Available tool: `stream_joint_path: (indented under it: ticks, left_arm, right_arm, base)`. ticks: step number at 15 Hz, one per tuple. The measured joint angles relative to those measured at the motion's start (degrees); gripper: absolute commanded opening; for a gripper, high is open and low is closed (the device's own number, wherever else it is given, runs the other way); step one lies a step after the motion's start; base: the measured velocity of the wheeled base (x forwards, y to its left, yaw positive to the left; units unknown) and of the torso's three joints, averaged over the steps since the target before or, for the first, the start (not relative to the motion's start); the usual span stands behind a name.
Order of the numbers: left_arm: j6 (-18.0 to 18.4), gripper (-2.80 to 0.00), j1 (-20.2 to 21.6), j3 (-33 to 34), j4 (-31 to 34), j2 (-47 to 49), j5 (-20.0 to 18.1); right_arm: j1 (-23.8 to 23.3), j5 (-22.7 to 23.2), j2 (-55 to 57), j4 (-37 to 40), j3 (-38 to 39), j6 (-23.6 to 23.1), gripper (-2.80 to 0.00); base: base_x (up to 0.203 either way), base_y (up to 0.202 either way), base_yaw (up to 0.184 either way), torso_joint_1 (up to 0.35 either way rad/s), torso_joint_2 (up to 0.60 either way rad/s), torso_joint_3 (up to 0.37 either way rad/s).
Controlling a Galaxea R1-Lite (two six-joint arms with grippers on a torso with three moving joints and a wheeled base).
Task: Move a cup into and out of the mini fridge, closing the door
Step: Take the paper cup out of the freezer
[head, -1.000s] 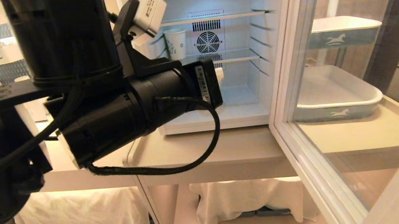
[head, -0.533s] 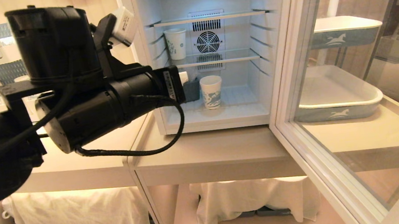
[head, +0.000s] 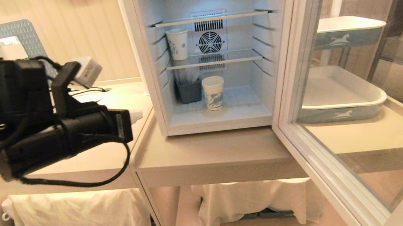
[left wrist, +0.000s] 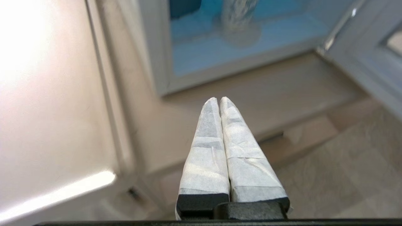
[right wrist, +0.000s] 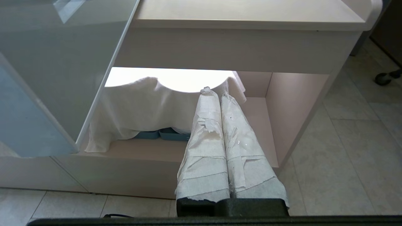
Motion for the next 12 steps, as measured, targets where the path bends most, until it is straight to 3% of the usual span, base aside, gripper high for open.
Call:
stream_joint_path:
  ticks: [2,4,6,8,12]
  left_arm:
    - [4.1,-2.80,5.9,5.3,4.3,-7.0,-5.9]
    - [9.0,-2.80,12.3,12.8,9.0,-16.2,-8.5]
    - [10.9,-2.80,17.4,22.8,10.2,-27.1,-6.9]
    - [9.9,-2.80,20.5,31.4,10.8,-38.6,-4.4]
    - [10.5,-2.80,22.0,48.1,11.7,-59.6,2.4]
  right_arm:
    - [0.0,0.0,0.0,0.0,0.0,0.0,-2.80]
    - [0.0,0.0,0.0,0.0,0.0,0.0,-2.80]
    - [0.0,0.0,0.0,0.0,0.0,0.0,-2.80]
    - [0.0,0.0,0.0,0.0,0.0,0.0,-2.80]
    - [0.0,0.0,0.0,0.0,0.0,0.0,-2.80]
  base:
    - [0.000,0.000,0.000,0.000,0.00,0.000]
    - [0.000,0.000,0.000,0.000,0.00,0.000]
    - [0.000,0.000,0.000,0.000,0.00,0.000]
    - [0.000,0.000,0.000,0.000,0.00,0.000]
    - [0.000,0.000,0.000,0.000,0.00,0.000]
